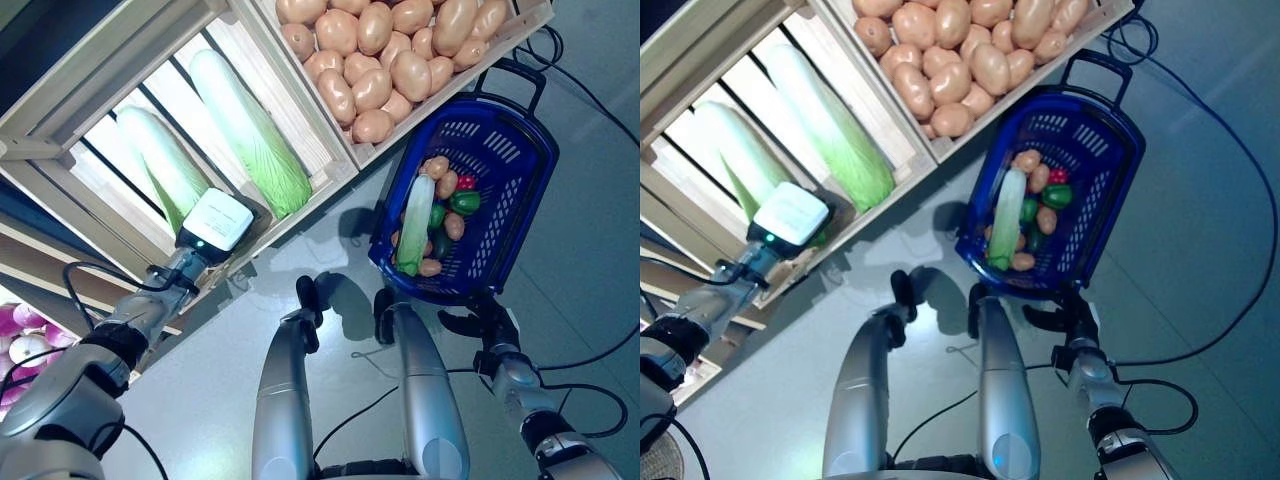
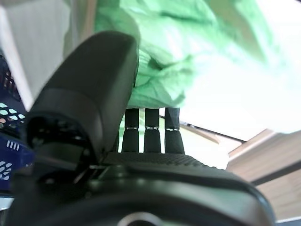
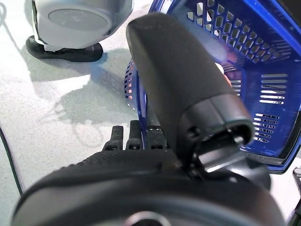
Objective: Put vegetables into the basket
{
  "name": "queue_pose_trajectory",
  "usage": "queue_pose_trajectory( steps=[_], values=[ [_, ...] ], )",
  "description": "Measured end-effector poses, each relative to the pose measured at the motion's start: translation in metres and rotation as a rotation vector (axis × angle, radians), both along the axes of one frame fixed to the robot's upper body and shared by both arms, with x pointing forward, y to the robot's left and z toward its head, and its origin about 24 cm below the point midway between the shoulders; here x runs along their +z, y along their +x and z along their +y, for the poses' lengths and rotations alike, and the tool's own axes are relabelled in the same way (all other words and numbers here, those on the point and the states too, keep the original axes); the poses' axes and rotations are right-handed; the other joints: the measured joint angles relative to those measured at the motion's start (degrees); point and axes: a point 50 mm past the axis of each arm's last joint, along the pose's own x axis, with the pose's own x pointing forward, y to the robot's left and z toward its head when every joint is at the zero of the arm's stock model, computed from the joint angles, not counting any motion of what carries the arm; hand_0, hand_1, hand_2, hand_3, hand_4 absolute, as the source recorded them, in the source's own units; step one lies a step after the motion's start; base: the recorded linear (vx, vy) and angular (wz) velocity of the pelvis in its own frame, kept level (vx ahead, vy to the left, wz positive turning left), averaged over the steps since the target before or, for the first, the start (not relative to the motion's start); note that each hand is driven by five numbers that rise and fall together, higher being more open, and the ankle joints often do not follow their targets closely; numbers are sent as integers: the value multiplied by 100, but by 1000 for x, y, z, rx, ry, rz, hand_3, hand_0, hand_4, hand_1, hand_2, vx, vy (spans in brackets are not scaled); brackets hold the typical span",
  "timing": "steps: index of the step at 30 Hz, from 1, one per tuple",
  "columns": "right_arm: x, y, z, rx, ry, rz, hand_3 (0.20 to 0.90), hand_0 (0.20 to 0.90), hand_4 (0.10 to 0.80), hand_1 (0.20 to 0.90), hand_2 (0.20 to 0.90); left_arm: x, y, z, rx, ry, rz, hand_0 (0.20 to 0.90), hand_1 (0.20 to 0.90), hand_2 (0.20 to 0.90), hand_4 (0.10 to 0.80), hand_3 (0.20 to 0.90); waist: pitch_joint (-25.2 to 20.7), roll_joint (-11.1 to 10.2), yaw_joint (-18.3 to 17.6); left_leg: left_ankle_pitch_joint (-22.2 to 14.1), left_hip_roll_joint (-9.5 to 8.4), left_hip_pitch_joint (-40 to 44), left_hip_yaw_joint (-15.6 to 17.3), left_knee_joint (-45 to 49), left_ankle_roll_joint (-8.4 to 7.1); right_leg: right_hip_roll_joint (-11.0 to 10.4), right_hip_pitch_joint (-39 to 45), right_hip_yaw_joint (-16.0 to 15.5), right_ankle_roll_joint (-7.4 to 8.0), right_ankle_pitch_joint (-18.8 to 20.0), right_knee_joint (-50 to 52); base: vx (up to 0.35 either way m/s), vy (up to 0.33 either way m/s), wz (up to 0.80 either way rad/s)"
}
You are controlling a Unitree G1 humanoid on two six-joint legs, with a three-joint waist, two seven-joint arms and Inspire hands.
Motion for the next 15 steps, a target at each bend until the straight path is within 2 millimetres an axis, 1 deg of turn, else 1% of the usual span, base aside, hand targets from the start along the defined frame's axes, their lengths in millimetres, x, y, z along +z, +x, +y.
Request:
queue_pose_trajectory(
  steps=[11,15],
  values=[
    [-1,0,1,3,1,1,900,900,800,900,900,1,2,2,24,6,20,300,300,300,400,300,0,-67,-68,-6,4,5,10,56,8,-12,6,0,-13,2,61,3,-1,0],
    [-1,-1,1,3,1,5,900,900,800,900,900,1,2,2,27,-2,22,300,300,300,400,300,-1,-77,-63,-9,6,50,9,53,12,-21,46,-4,-14,-10,114,15,-43,1]
  ],
)
